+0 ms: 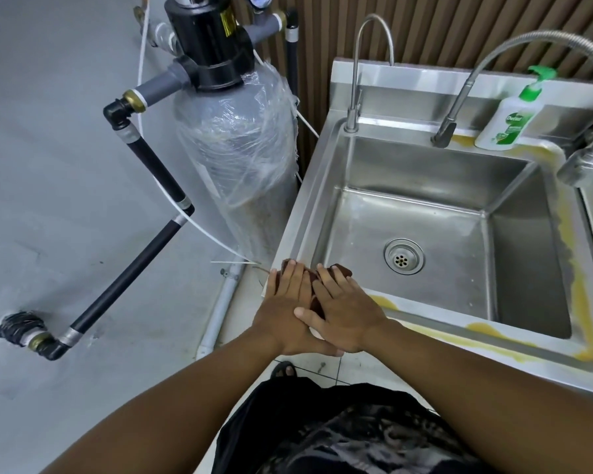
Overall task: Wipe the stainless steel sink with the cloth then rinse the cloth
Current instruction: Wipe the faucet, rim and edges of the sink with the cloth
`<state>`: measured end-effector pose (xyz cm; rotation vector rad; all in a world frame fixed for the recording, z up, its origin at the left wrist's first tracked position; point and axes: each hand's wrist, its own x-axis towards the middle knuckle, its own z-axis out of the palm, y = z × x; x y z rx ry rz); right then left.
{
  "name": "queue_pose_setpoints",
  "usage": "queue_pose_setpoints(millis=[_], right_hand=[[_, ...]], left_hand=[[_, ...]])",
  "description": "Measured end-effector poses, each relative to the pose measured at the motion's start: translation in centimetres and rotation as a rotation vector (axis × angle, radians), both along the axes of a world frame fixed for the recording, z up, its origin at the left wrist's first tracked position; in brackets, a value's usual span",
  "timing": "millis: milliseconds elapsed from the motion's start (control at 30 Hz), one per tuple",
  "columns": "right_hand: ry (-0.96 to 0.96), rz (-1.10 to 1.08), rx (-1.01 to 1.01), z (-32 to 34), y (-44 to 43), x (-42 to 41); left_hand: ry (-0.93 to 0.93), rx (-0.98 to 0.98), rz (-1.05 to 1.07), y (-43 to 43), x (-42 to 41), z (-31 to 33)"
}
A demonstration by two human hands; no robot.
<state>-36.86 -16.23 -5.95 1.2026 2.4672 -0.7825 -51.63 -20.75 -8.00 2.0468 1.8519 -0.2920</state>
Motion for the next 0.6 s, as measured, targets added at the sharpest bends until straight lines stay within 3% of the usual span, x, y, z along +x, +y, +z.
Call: queue_pose_setpoints(millis=[233, 600], right_hand=[[-0.032, -0.022, 0.050, -0.6, -0.3, 3.3], [-0.061, -0.123, -0.003, 0.0, -1.0, -6.5]], left_hand=[[-0.033, -0.002, -0.055, 0.4, 2.9, 0.2], [0.153, 0.039, -0.103, 0.5, -5.4, 0.0]])
